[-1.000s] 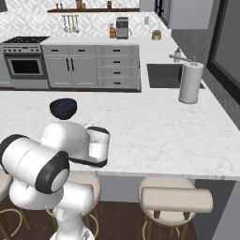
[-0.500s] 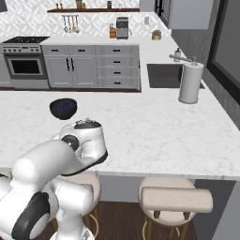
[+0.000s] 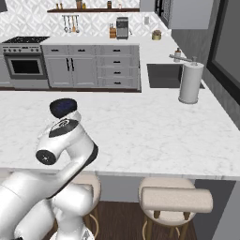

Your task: Take a straw from the drawer in front and place it inside the glass cup on the dining counter.

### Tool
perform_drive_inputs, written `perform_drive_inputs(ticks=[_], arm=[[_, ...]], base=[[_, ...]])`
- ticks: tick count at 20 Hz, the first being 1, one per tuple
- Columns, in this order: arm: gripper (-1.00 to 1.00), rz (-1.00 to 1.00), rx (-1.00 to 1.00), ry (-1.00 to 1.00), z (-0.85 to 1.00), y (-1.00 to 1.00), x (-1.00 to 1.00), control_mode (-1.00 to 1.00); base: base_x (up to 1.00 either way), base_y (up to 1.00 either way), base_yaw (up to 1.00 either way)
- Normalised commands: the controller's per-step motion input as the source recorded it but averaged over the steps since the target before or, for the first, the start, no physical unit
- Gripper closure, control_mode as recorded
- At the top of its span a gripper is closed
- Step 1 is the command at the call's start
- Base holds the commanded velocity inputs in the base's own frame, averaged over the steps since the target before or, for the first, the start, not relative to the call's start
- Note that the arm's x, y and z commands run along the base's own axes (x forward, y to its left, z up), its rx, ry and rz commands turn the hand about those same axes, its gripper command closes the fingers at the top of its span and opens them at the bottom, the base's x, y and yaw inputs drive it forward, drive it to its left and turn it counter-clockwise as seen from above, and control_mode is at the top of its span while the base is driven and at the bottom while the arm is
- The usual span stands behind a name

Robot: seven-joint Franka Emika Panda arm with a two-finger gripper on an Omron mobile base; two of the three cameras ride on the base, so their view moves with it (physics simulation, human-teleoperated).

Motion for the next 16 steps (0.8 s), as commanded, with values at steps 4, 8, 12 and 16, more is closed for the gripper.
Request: perform_drive_inputs(ticks=[4, 8, 12, 16], arm=[[-1.0, 0.19, 0.0, -0.18, 1.0, 0.08, -0.89, -1.0], [-1.0, 0.23, 0.0, -0.04, 1.0, 0.24, -0.88, -1.0], [-1.0, 0.3, 0.0, 0.0, 1.0, 0.5, -0.75, -1.0], [-1.0, 0.35, 0.0, 0.0, 0.96, 0.71, -0.68, -1.0]], base=[[0.0, 0.0, 0.0], [0.0, 0.0, 0.0], [0.0, 0.0, 0.0], [0.0, 0.0, 0.0]])
